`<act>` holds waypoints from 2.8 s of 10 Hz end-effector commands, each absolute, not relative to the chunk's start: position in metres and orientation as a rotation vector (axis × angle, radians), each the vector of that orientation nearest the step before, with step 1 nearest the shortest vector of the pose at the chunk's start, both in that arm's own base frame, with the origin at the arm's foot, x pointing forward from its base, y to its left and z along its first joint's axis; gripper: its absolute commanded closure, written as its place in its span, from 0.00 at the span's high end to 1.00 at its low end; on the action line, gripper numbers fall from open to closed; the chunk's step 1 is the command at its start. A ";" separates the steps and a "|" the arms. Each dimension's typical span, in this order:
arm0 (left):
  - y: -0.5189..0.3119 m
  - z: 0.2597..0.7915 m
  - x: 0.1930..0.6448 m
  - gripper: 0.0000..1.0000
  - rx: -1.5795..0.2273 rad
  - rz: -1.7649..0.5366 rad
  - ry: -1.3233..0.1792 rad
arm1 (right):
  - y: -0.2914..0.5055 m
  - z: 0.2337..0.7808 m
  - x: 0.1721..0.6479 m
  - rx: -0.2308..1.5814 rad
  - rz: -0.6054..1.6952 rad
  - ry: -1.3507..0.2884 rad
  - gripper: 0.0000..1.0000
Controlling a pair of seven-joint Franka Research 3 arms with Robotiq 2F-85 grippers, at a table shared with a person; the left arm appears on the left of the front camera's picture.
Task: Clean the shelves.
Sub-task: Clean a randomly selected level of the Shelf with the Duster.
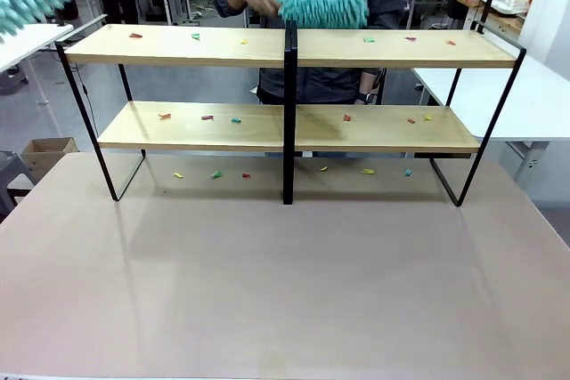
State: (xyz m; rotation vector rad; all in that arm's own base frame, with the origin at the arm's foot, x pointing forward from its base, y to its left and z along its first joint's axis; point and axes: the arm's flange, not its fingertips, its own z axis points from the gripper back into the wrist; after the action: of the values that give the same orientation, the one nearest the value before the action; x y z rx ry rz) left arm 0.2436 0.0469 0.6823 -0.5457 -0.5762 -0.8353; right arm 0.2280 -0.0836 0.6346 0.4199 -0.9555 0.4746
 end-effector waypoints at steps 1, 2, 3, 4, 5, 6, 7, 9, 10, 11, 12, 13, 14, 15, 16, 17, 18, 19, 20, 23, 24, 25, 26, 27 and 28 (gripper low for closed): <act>-0.008 0.635 0.204 0.12 -0.360 -1.227 -0.322 | -0.083 0.634 0.227 0.429 0.481 -0.954 1.00; -0.024 0.608 0.201 0.12 -0.229 -1.314 -0.208 | -0.083 0.634 0.227 0.429 0.481 -0.954 1.00; -0.020 0.594 0.210 0.12 -0.150 -1.349 -0.125 | -0.083 0.634 0.227 0.429 0.481 -0.954 1.00; -0.011 0.599 0.221 0.12 -0.111 -1.204 -0.151 | -0.083 0.634 0.227 0.429 0.481 -0.954 1.00; -0.035 0.602 0.194 0.12 -0.328 -1.169 -0.192 | -0.083 0.634 0.227 0.429 0.481 -0.954 1.00; -0.035 0.602 0.194 0.12 -0.328 -1.169 -0.192 | -0.083 0.634 0.227 0.429 0.481 -0.954 1.00; -0.036 0.587 0.202 0.12 -0.223 -1.214 -0.117 | -0.083 0.634 0.227 0.429 0.481 -0.954 1.00; -0.059 0.572 0.225 0.12 -0.179 -1.113 -0.162 | -0.083 0.634 0.227 0.429 0.481 -0.954 1.00; -0.071 0.566 0.239 0.12 -0.193 -1.107 -0.148 | -0.083 0.634 0.227 0.429 0.481 -0.954 1.00; -0.082 0.559 0.253 0.12 -0.171 -1.070 -0.171 | -0.083 0.634 0.227 0.429 0.481 -0.954 1.00; -0.097 0.549 0.270 0.12 -0.157 -1.012 -0.226 | -0.083 0.634 0.227 0.429 0.481 -0.954 1.00; -0.111 0.542 0.283 0.12 -0.175 -0.937 -0.300 | -0.083 0.634 0.227 0.429 0.481 -0.954 1.00; -0.119 0.539 0.300 0.12 -0.175 -0.761 -0.402 | -0.083 0.634 0.227 0.429 0.481 -0.954 1.00; -0.094 0.549 0.272 0.12 -0.167 -1.014 -0.230 | -0.083 0.634 0.227 0.429 0.481 -0.954 1.00; -0.094 0.549 0.272 0.12 -0.167 -1.014 -0.230 | -0.083 0.634 0.227 0.429 0.481 -0.954 1.00; -0.107 0.542 0.294 0.12 -0.179 -0.903 -0.297 | -0.083 0.634 0.227 0.429 0.481 -0.954 1.00; -0.117 0.543 0.302 0.12 -0.166 -0.791 -0.330 | -0.083 0.634 0.227 0.429 0.481 -0.954 1.00; -0.127 0.543 0.308 0.12 -0.181 -0.734 -0.371 | -0.083 0.634 0.227 0.429 0.481 -0.954 1.00; -0.139 0.541 0.314 0.12 -0.189 -0.711 -0.369 | -0.083 0.634 0.227 0.429 0.481 -0.954 1.00; -0.153 0.536 0.335 0.12 -0.206 -0.629 -0.365 | -0.083 0.634 0.227 0.429 0.481 -0.954 1.00; -0.158 0.536 0.343 0.12 -0.190 -0.574 -0.375 | -0.083 0.634 0.227 0.429 0.481 -0.954 1.00; -0.166 0.533 0.350 0.12 -0.201 -0.562 -0.330 | -0.083 0.634 0.227 0.429 0.481 -0.954 1.00; -0.172 0.529 0.357 0.12 -0.194 -0.554 -0.307 | -0.083 0.634 0.227 0.429 0.481 -0.954 1.00; -0.177 0.525 0.364 0.12 -0.180 -0.523 -0.281 | -0.083 0.634 0.227 0.429 0.481 -0.954 1.00; -0.184 0.521 0.373 0.12 -0.179 -0.467 -0.267 | -0.083 0.634 0.227 0.429 0.481 -0.954 1.00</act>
State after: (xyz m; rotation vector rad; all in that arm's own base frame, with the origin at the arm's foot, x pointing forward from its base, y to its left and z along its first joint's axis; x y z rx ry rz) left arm 0.3643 -0.1759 0.5172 -0.1927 -0.2794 -0.5291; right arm 0.2281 -0.0836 0.6345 0.4200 -0.9550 0.4746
